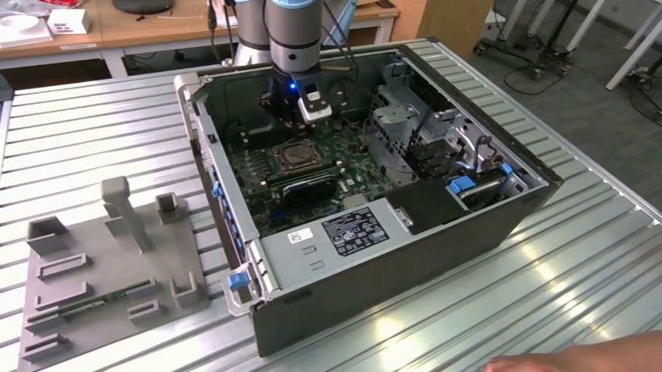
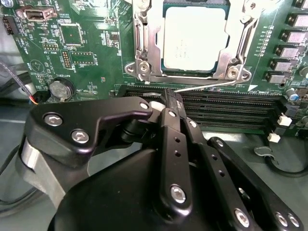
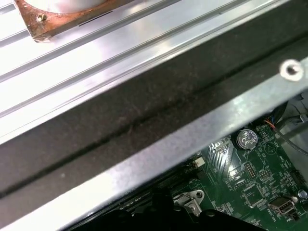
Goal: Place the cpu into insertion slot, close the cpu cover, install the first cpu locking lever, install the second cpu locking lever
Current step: 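Install the first cpu locking lever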
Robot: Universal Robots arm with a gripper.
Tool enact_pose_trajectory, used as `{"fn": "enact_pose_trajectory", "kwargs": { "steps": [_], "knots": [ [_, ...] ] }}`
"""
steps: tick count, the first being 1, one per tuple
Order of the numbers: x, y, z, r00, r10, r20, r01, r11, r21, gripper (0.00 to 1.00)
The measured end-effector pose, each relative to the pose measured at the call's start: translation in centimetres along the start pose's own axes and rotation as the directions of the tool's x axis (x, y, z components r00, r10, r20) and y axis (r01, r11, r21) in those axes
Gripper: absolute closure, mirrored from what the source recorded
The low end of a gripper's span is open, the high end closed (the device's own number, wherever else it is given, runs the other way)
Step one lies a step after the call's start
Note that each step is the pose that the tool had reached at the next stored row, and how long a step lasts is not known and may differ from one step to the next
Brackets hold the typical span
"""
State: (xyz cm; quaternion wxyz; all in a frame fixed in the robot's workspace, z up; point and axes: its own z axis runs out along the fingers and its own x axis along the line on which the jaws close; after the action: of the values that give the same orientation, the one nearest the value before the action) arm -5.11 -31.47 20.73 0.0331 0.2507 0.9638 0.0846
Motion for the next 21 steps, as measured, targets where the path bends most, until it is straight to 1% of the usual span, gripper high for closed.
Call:
{"fn": "enact_pose_trajectory", "kwargs": {
  "steps": [6,12,21],
  "knots": [
    [-0.05,-0.06,0.04,1.0,0.0,-0.0001,0.0,1.0,0.0001,0.89],
    [-0.32,-0.51,0.13,1.0,0.0,-0.0001,0.0,1.0,0.0001,0.89],
    [-0.35,-0.67,0.7,1.0,0.0,0.0003,0.0,1.0,0.0008,0.89]
  ]
}}
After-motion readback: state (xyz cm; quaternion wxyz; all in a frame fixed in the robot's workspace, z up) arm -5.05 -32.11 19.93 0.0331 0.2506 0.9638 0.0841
